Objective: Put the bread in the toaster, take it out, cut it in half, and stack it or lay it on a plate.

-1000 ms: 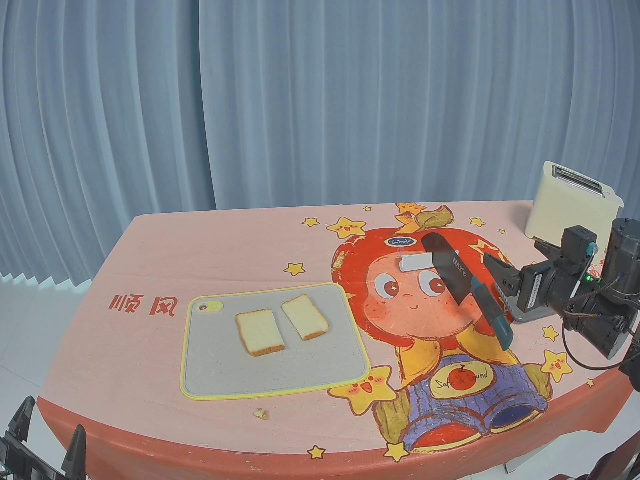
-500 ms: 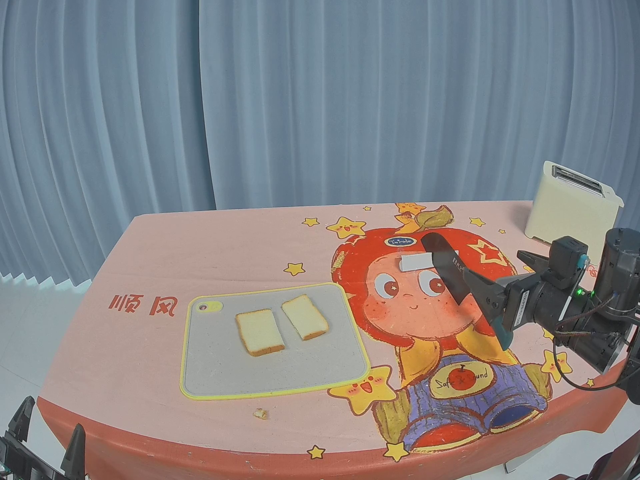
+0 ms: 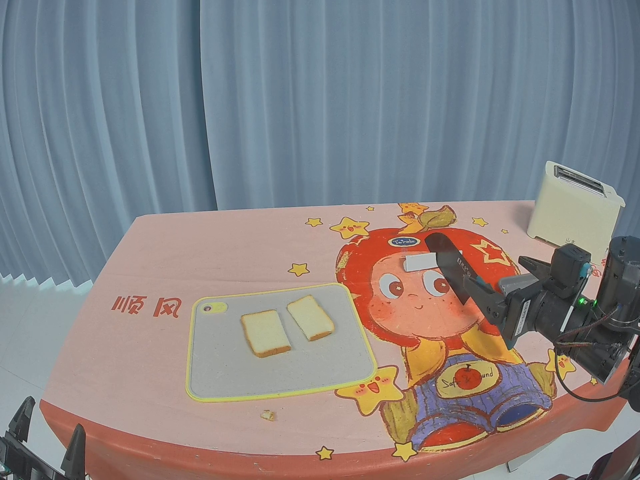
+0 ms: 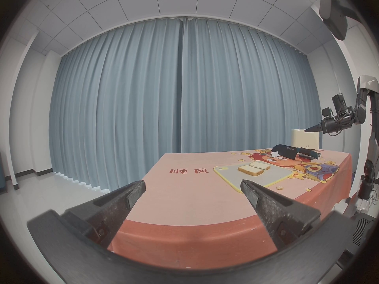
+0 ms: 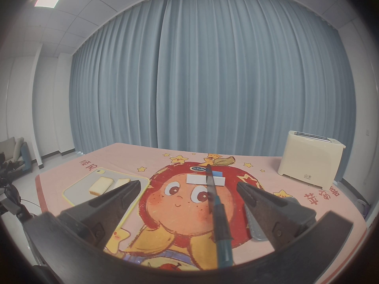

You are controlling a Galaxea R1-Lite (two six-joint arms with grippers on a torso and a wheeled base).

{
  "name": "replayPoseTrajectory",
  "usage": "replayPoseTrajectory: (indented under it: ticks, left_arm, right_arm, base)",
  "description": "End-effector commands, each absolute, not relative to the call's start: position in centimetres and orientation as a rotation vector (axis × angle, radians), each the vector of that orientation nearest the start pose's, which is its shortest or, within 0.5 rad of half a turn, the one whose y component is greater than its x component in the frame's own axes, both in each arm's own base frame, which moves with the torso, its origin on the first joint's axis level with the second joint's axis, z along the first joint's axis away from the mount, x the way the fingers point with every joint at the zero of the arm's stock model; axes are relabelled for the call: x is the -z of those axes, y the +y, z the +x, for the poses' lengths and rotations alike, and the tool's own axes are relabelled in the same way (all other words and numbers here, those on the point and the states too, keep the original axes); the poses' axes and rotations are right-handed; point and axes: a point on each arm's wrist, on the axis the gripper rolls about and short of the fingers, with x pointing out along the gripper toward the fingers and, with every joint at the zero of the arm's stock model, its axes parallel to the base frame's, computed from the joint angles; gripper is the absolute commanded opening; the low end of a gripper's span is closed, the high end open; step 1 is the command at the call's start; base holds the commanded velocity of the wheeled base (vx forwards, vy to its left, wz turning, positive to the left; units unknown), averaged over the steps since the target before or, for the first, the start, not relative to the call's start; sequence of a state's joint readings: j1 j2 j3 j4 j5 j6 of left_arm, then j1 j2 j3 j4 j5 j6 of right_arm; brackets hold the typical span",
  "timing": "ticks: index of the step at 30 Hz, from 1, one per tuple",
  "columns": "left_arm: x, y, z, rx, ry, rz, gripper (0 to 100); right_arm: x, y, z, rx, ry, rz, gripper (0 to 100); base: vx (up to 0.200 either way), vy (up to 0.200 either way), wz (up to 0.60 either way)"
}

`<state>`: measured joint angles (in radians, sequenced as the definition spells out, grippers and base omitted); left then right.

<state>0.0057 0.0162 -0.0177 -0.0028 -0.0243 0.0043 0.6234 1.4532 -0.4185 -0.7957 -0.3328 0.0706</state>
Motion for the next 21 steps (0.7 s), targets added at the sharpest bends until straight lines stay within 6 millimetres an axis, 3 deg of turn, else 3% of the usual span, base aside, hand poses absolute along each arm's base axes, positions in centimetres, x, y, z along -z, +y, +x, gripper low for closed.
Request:
replayPoseTrajectory:
  ticks: [1, 9, 21]
  left_arm:
    - [-7.58, -0.07, -2.28, 0.017, -0.003, 0.005, 100]
    - [-7.58, -0.07, -2.28, 0.018, -0.003, 0.006, 100]
    - [-7.6, -0.07, -2.28, 0.018, -0.005, 0.005, 100]
  right_arm:
    - [-16.24, 12.08, 17.97, -0.284, 0.222, -0.04, 100]
    - [-15.62, 12.09, 17.8, -0.29, 0.245, -0.054, 100]
    - [-15.47, 12.33, 17.58, -0.302, 0.25, -0.059, 100]
  base:
    - [0.0, 0.2, 0.0]
    - [0.0, 0.2, 0.0]
    - [0.0, 0.0, 0.0]
